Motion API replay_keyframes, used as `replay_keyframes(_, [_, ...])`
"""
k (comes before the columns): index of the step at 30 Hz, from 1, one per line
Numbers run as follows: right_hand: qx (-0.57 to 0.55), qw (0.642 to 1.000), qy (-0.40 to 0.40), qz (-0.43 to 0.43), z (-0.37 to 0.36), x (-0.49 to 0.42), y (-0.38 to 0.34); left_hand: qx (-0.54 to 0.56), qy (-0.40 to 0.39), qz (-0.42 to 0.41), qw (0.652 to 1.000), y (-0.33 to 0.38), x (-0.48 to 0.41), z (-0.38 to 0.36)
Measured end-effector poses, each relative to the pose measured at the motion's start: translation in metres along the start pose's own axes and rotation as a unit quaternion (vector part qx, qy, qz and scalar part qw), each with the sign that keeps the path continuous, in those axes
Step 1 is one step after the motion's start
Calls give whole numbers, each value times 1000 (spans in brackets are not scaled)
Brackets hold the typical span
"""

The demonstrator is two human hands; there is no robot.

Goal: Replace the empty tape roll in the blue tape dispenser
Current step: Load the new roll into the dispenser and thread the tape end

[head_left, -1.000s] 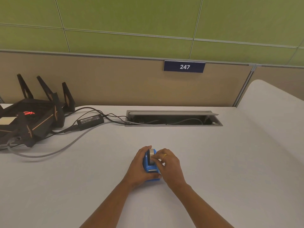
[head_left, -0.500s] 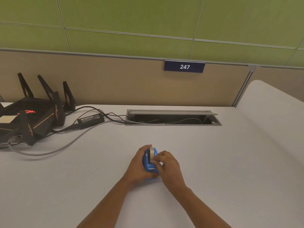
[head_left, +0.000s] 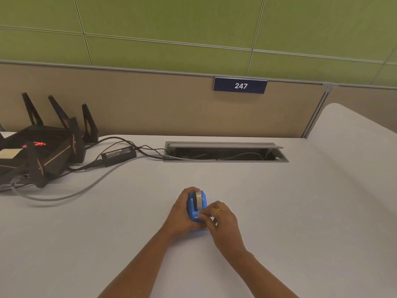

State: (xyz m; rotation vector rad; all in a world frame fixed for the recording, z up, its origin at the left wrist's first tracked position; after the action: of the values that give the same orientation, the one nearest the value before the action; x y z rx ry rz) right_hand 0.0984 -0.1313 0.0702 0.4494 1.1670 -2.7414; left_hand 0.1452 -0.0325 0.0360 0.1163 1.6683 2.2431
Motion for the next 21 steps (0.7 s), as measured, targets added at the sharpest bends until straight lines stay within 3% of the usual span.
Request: replay_keyframes(21, [-3,1000,14,22,2,16,-7,-22,-7,3,1000,-2,0,0])
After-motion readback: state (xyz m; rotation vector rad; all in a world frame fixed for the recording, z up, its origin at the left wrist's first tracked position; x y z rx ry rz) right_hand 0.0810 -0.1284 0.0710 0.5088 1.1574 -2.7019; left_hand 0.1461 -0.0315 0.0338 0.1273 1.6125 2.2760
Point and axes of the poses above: each hand's wrist, its own x-axis away from the middle knuckle, its own z-axis out of the back of the hand, y = z × x, the point moved 10 cm from there along -x, towards the middle knuckle, and after that the axes turned 1 degree about x, right-handed, at the moved point
